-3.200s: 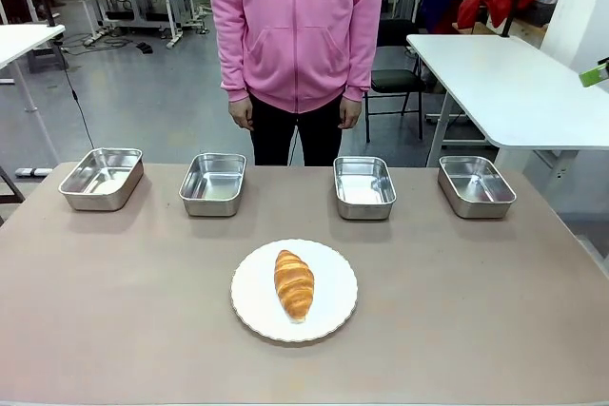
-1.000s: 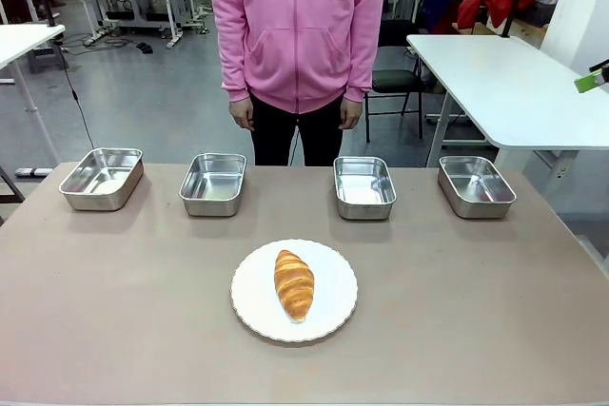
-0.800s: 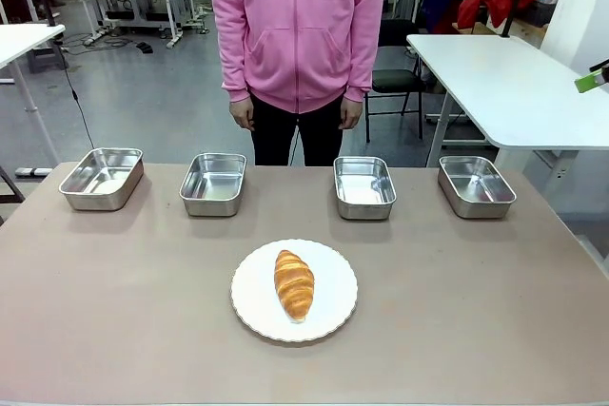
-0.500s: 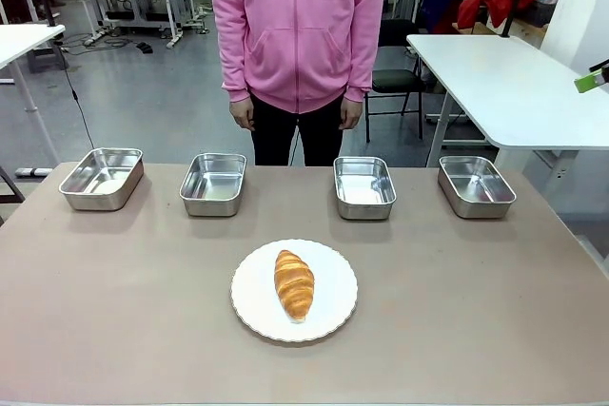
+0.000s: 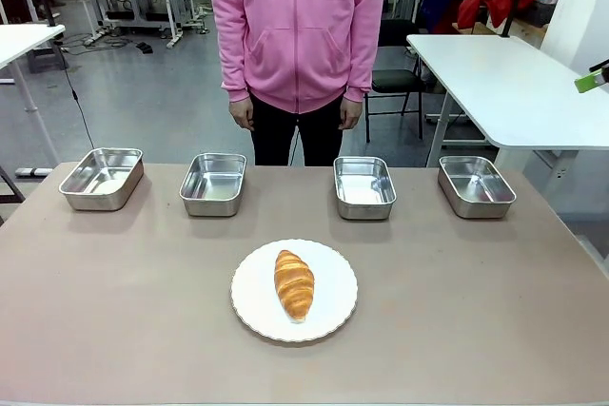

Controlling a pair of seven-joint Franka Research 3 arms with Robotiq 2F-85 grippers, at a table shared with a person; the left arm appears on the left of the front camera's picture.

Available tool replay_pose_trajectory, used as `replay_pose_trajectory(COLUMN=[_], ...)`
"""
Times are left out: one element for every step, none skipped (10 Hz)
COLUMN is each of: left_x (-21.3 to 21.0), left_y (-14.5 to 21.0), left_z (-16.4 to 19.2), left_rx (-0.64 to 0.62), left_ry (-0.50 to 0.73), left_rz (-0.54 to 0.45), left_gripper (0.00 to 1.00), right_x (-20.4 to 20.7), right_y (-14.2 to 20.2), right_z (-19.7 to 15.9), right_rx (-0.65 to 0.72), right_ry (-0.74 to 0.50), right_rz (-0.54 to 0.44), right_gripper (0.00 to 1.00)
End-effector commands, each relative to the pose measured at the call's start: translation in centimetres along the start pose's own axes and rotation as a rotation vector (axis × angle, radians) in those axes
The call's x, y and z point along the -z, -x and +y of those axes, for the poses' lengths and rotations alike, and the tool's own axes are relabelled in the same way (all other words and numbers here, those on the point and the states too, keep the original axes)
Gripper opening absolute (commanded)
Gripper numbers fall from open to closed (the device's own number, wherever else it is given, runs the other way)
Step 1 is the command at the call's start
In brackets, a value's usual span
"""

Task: Place the bread in the container.
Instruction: Place the Butter Roll into the Airtight Container indicated by the human.

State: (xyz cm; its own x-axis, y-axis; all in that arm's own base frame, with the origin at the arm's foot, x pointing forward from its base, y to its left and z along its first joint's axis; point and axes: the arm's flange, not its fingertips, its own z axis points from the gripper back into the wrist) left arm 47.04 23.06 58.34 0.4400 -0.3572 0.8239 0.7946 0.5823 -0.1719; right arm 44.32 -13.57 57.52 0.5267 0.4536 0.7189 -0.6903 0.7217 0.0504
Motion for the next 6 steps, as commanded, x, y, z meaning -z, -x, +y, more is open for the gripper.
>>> replay_pose_trajectory(left_x=[-0.05,-0.05,-0.05,-0.05,-0.05,-0.05], left_y=[0.01,0.01,0.01,0.01,0.01,0.01], left_z=[-0.03,-0.03,-0.03,-0.03,-0.03,-0.03], left_rx=[0.007,0.007,0.007,0.007,0.007,0.007], left_ry=[0.001,0.001,0.001,0.001,0.001,0.001], left_rz=[-0.001,-0.001,-0.001,-0.001,-0.001,-0.001], left_gripper=[1.00,1.00,1.00,1.00,1.00,1.00], right_x=[0.08,0.08,0.08,0.08,0.08,0.08], right_y=[-0.13,-0.13,-0.13,-0.13,-0.13,-0.13], right_z=[0.02,0.02,0.02,0.02,0.02,0.02], right_rx=[-0.002,-0.002,-0.002,-0.002,-0.002,-0.002], right_ry=[-0.009,-0.009,-0.009,-0.009,-0.009,-0.009], right_rz=[-0.011,-0.011,-0.011,-0.011,-0.011,-0.011], right_gripper=[1.00,1.00,1.00,1.00,1.00,1.00])
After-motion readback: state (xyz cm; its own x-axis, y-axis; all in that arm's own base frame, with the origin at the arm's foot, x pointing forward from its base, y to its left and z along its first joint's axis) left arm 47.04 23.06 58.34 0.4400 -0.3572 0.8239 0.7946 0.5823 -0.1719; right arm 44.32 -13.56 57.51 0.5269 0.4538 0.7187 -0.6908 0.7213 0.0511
